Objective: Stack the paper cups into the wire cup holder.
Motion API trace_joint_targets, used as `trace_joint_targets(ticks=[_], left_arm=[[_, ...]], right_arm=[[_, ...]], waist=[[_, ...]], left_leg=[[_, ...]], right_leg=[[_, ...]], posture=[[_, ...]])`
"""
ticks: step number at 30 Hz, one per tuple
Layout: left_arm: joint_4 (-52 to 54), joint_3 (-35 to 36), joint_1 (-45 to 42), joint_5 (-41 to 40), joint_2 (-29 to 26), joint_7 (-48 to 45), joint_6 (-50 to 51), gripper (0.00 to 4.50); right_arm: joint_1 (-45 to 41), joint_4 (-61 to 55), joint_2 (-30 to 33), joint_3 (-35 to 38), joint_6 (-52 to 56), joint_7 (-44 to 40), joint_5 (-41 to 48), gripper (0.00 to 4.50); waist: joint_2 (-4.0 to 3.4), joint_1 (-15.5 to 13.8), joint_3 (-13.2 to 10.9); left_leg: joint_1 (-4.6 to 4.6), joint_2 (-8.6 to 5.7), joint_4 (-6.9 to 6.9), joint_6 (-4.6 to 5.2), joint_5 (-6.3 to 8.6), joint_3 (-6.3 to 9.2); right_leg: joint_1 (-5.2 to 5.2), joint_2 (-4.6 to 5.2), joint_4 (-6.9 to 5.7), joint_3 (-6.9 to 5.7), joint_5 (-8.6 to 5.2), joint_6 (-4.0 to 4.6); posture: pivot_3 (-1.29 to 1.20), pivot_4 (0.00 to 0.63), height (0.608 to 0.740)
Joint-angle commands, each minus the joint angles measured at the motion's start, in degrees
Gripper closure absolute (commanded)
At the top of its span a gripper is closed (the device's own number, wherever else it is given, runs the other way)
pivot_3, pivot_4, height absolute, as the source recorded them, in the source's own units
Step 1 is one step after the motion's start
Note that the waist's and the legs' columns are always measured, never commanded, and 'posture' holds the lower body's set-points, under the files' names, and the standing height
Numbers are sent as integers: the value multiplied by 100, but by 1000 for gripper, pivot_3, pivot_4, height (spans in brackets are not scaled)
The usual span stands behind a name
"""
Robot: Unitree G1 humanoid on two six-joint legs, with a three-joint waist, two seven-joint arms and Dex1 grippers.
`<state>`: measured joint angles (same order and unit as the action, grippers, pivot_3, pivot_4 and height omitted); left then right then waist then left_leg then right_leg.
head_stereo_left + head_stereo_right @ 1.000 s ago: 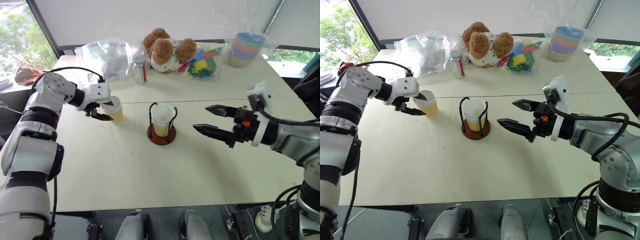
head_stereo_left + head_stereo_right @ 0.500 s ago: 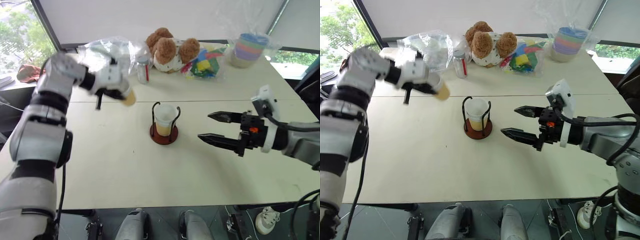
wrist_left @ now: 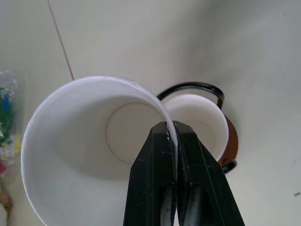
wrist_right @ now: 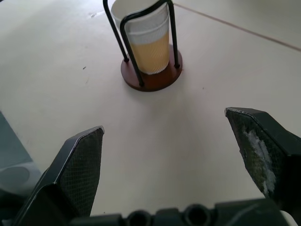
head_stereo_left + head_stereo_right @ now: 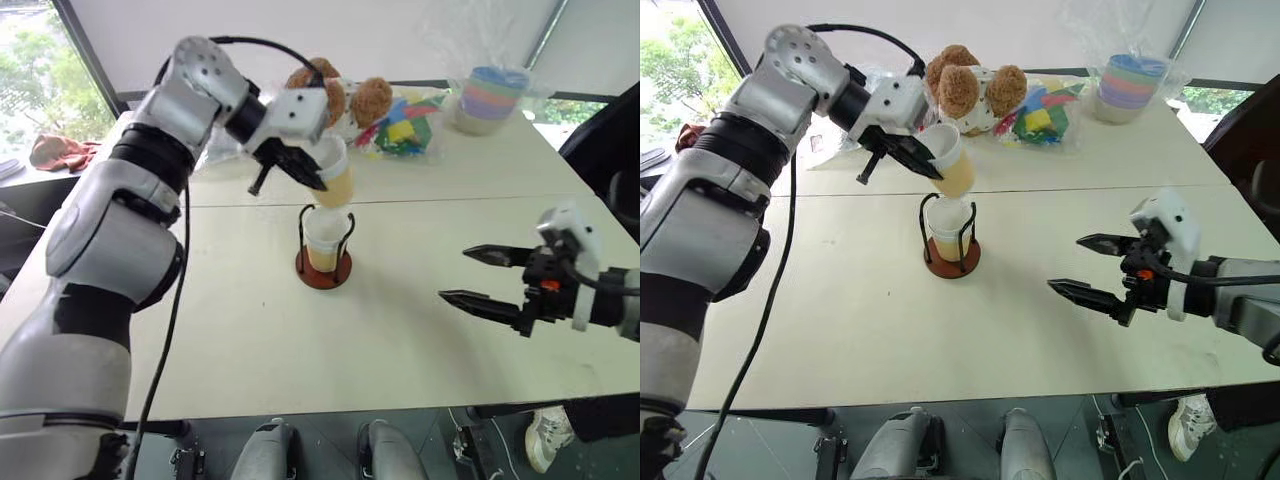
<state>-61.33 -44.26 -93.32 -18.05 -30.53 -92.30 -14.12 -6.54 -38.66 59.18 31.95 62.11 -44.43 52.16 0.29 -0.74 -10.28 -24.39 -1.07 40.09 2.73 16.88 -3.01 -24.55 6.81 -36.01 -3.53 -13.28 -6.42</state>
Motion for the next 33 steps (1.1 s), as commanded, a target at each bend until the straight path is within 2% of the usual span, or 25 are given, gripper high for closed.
trace_joint_targets(ticks=[1,5,12,19,24,33], left_arm=[[88,-390,-197,-483,-109,-20,-64,4464],[266,-899,-228,-967,-182,-20,60,4464],[371,-1277,-359,-1430,-237,-20,55,4464],[561,-1471,-521,-1690,-460,-20,40,4464],[992,-1906,-514,-1915,-712,-20,-19,4464],[974,-2095,-459,-2037,-579,-20,-59,4464]], right_arm=[[110,-239,-78,307,-23,207,197,0],[258,-314,-165,304,-94,427,262,0],[371,-343,-233,250,-217,664,336,0],[377,-263,-237,127,-382,755,322,0],[295,-168,-231,-7,-506,789,331,0],[276,-181,-238,-128,-572,912,410,0]], waist=[[0,-12,0],[1,-14,0],[1,-12,0],[1,-4,0],[1,-12,0],[1,-11,0]], left_leg=[[-1,-1,0,0,0,0],[-2,-3,0,1,0,3],[-2,-4,1,0,0,2],[-2,-4,1,1,0,2],[-2,-4,1,1,0,2],[-2,-4,2,1,0,2]], right_leg=[[0,1,1,1,0,0],[3,3,5,2,0,0],[3,3,6,2,0,1],[3,2,7,2,0,1],[3,2,7,3,0,1],[5,2,7,3,0,1]], posture=[[0,150,740],[0,150,740],[0,150,740],[0,150,740],[0,150,740],[0,150,740]])
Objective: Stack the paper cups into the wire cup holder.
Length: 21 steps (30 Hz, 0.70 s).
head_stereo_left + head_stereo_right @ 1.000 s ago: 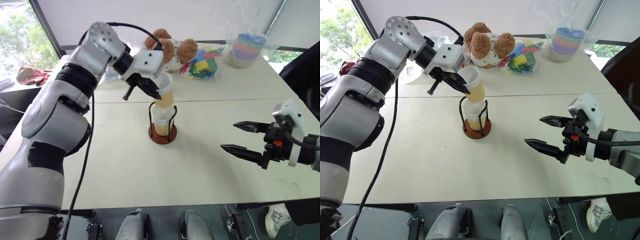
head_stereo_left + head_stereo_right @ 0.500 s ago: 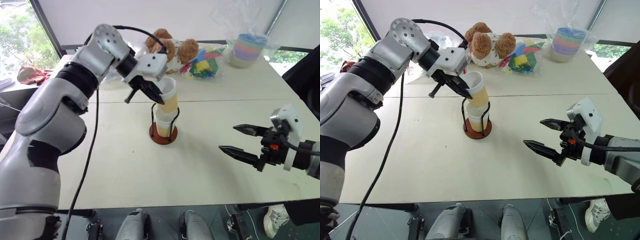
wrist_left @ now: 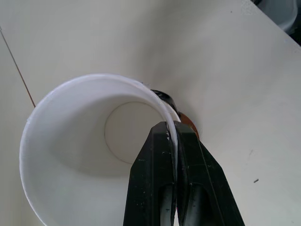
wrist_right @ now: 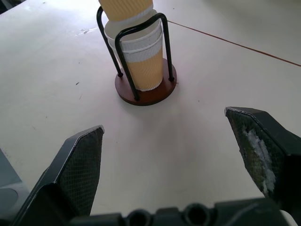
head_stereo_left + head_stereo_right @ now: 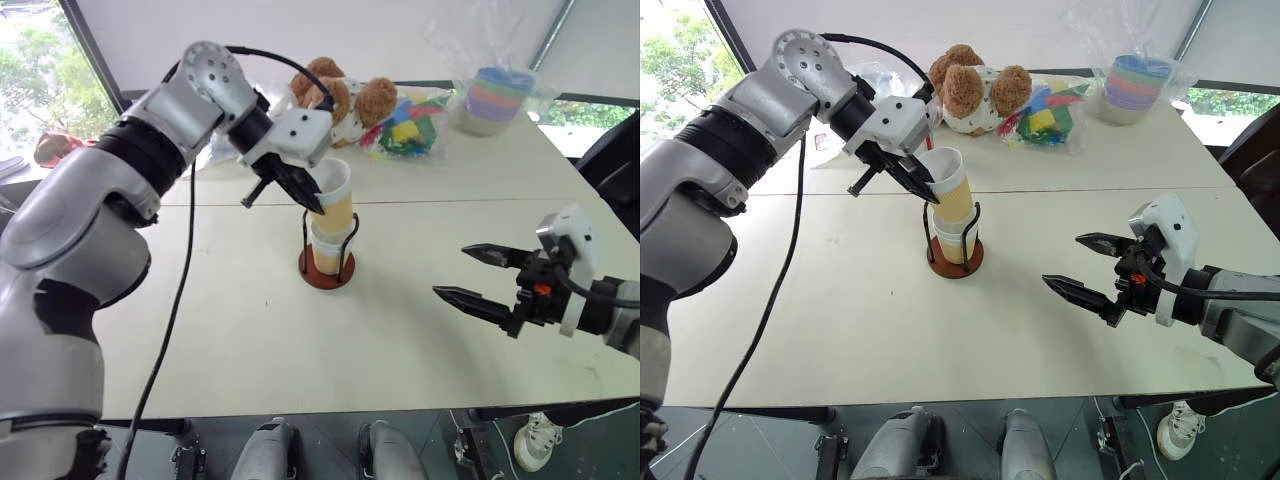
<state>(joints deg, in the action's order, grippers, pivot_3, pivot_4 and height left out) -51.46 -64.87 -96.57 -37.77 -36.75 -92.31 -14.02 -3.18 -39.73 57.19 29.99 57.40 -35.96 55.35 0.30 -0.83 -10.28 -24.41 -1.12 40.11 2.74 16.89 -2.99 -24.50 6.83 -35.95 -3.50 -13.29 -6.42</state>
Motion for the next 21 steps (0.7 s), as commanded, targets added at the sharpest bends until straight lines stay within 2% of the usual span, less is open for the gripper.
trace_joint_targets(ticks=[1,4,8,11,13,15,19,21], left_arm=[[-69,-40,-127,-33,90,-19,-96,4217],[-291,-50,-139,133,216,-19,-227,3256],[-600,298,-174,238,377,-19,-229,1296],[-968,847,-246,369,551,-19,-112,1296],[-1577,1966,-379,324,676,193,357,1296],[-1820,2773,-291,374,623,420,625,1296],[-1407,3976,804,564,138,1180,1031,1296],[-773,4548,1630,525,-61,1821,1481,1296]], right_arm=[[-59,-88,-44,59,-98,85,107,0],[-75,-94,-43,32,-96,136,146,0],[-89,-53,-26,-18,-118,177,163,0],[-133,0,-33,-79,-156,204,149,0],[-221,200,-188,-171,-310,335,-29,0],[-312,396,-372,-297,-494,469,-247,0],[-666,1003,-1108,-644,-1102,901,-826,0],[-758,1323,-1422,-849,-1496,1077,-1281,0]], waist=[[0,-4,0],[0,-4,0],[0,2,0],[1,-2,0],[8,2,-5],[8,5,-4],[-13,75,8],[-17,86,10]], left_leg=[[0,0,0,0,0,0],[0,-2,1,0,0,-1],[0,-1,1,0,0,-1],[0,-1,1,0,0,-1],[-1,-1,2,1,0,-1],[-2,-1,2,1,0,-2],[11,1,-5,2,1,-5],[26,1,-12,1,0,-8]], right_leg=[[0,0,0,0,0,0],[1,0,0,0,0,0],[1,0,1,0,0,0],[0,-1,2,0,0,0],[1,0,3,0,0,0],[0,-1,3,-1,0,0],[0,-3,-4,5,-2,-4],[2,-4,-16,10,-4,-7]], posture=[[0,150,740],[0,150,740],[0,150,740],[0,150,740],[0,150,740],[0,150,740],[0,150,740],[0,150,740]])
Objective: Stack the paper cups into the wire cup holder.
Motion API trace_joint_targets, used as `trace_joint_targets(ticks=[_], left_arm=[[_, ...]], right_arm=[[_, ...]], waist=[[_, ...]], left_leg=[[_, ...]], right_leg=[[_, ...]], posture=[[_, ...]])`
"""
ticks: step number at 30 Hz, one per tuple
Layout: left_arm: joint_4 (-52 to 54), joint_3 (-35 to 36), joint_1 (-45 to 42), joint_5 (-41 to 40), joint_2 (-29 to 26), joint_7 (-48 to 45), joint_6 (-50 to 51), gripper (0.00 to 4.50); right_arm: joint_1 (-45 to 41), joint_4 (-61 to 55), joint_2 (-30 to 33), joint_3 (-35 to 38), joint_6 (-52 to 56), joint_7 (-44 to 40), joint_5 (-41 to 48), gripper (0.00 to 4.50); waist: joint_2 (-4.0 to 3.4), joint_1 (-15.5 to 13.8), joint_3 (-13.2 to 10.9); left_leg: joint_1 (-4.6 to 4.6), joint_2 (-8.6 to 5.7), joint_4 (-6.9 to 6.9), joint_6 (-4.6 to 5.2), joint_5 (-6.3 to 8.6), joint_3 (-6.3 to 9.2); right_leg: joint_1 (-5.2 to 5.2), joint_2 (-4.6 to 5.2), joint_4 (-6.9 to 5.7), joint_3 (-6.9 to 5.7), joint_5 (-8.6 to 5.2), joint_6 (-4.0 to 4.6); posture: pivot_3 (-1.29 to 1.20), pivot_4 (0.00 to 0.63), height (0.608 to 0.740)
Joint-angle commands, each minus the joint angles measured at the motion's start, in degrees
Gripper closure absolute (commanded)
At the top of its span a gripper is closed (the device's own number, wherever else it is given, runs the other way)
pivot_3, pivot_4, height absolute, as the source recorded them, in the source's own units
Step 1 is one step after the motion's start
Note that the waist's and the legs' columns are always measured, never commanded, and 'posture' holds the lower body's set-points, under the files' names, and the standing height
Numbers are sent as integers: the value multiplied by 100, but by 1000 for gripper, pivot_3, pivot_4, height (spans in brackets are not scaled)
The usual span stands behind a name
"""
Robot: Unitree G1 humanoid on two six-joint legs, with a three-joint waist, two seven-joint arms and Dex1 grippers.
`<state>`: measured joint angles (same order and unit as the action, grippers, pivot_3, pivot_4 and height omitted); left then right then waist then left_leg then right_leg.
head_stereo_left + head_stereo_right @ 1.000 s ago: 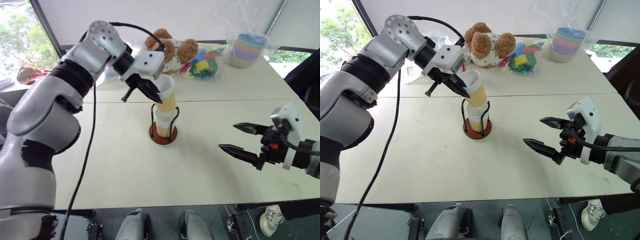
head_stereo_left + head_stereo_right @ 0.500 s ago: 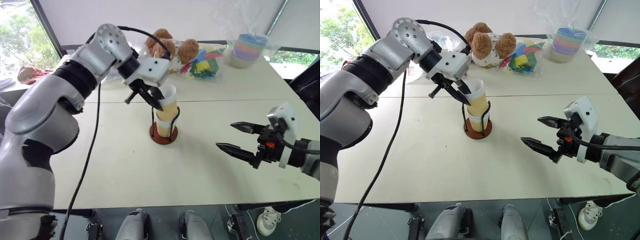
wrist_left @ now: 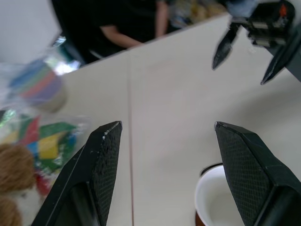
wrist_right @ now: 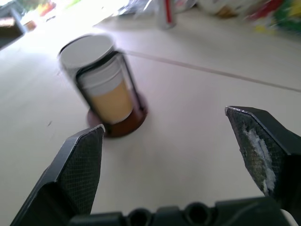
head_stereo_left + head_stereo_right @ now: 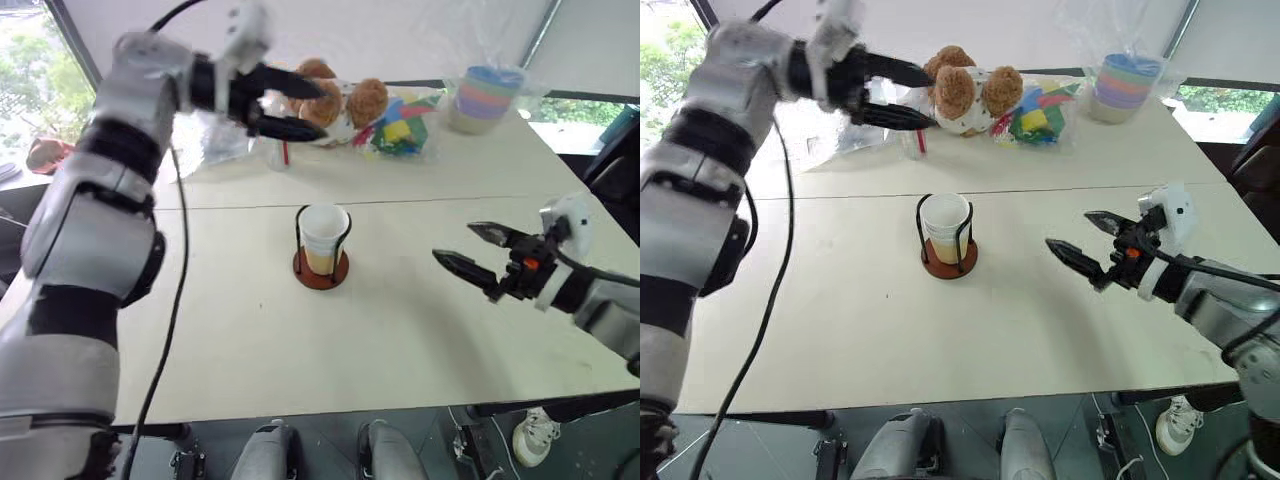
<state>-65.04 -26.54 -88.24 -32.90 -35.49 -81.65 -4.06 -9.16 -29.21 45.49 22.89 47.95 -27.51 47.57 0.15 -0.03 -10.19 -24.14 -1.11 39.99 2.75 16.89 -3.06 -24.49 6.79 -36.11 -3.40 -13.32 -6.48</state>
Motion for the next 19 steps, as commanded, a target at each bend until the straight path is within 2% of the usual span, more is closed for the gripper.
trace_joint_targets(ticks=[1,3,5,8,10,14,19], left_arm=[[1062,1033,1336,26,-237,1246,580,1296],[2497,1558,2806,375,-277,2663,296,1296],[3695,1933,3834,654,-213,3642,332,1296],[5784,2807,5672,487,305,5510,1186,1296],[6907,3215,6755,658,715,6506,1513,1296],[8143,3389,8041,915,1304,7304,1898,1296],[8346,3388,8475,1025,1804,7546,1986,1296]], right_arm=[[-185,450,-392,-254,-796,313,-783,0],[-273,854,-730,-460,-1246,545,-1265,0],[-354,1169,-940,-590,-1587,655,-1619,0],[-488,1732,-1321,-770,-2197,878,-2157,0],[-565,2059,-1563,-773,-2518,1020,-2377,0],[-622,2625,-1832,-841,-3028,1125,-2754,0],[-760,3091,-1964,-811,-3384,1171,-2980,0]], waist=[[0,16,0],[2,16,-1],[2,35,-1],[5,-25,0],[6,-54,0],[1,-91,5],[0,-87,4]], left_leg=[[3,2,-1,-5,-3,1],[3,3,1,-15,-8,4],[-6,1,2,-44,-25,5],[-28,-8,7,-49,-27,9],[-24,-12,5,-48,-24,8],[-18,-13,0,-56,-28,15],[53,-15,1,-36,-17,15]], right_leg=[[1,-1,-3,0,0,0],[3,0,-8,3,0,0],[4,0,-7,12,2,0],[-1,4,4,20,2,0],[0,11,4,30,2,0],[8,7,6,27,2,0],[67,3,3,27,4,7]], posture=[[0,150,740],[0,150,740],[0,150,740],[0,150,740],[0,150,740],[0,150,740],[0,150,740]])
